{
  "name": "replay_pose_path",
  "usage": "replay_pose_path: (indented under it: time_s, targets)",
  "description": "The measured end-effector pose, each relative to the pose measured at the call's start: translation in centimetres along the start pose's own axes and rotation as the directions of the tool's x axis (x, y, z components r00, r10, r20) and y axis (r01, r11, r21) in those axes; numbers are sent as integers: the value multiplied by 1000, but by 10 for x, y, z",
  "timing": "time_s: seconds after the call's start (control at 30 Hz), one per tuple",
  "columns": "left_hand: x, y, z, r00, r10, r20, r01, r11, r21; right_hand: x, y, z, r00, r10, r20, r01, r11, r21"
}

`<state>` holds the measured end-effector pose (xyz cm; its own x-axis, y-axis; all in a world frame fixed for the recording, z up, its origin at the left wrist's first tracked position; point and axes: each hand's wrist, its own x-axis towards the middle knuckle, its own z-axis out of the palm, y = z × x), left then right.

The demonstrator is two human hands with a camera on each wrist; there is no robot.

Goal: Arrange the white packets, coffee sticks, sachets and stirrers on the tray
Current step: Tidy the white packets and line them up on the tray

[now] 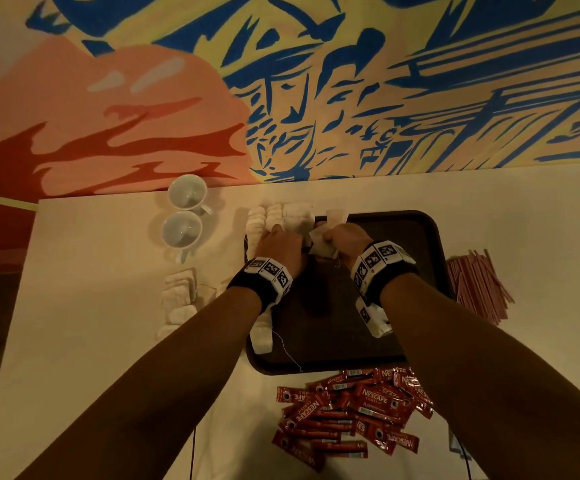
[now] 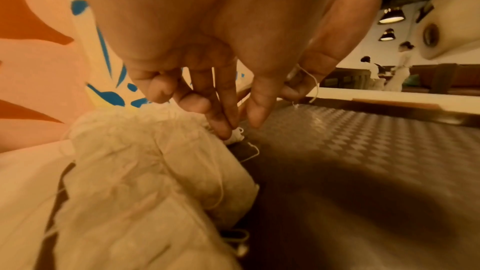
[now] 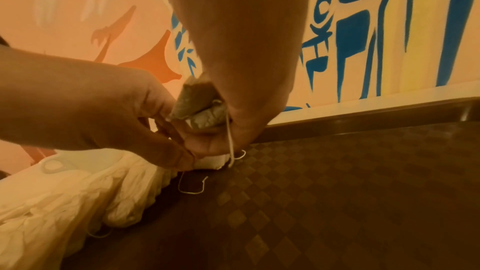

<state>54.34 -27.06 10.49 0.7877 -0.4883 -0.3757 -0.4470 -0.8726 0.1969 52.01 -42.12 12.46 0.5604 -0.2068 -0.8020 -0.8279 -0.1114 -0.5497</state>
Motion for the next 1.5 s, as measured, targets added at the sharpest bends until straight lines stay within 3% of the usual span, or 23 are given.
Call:
replay_pose_path:
  time_s: [0.13,0.23,0.37,0.53,0.6,0.77,0.9,1.13,1.33,1.5]
  targets:
    - [-12,2,-8,989,-120,-88,99,972,-211,-17,2,-10,998,-42,-46,52,970,239]
    - [-24,10,-20,969,-214,-125,124,856,-502,-42,4,-20,998,-67,-17,67,882,467]
    - [-46,28,-45,947,-253,-199,17,655,-755,-82,1,-35,983,-181,-35,168,802,574]
    - [-85,52,-81,919,-302,-253,-111,419,-901,-124,1,-56,959,-281,-12,235,776,586]
    - [-102,64,-92,921,-299,-250,-131,367,-921,-138,4,-63,937,-350,-10,287,751,595]
    - [-142,98,-106,948,-212,-239,-174,287,-942,-175,11,-79,851,-523,-32,465,725,509]
    - [-165,127,-115,938,-197,-285,-219,302,-928,-204,15,-93,800,-598,-48,546,692,473]
    - [-192,163,-129,893,-247,-377,-279,354,-893,-242,26,-121,816,-566,-122,517,619,591]
    - [-205,179,-120,856,-351,-379,-286,288,-914,-243,54,-138,867,-461,-192,451,558,697]
    - [-219,185,-125,843,-358,-400,-344,212,-915,-250,60,-152,871,-448,-202,447,553,703]
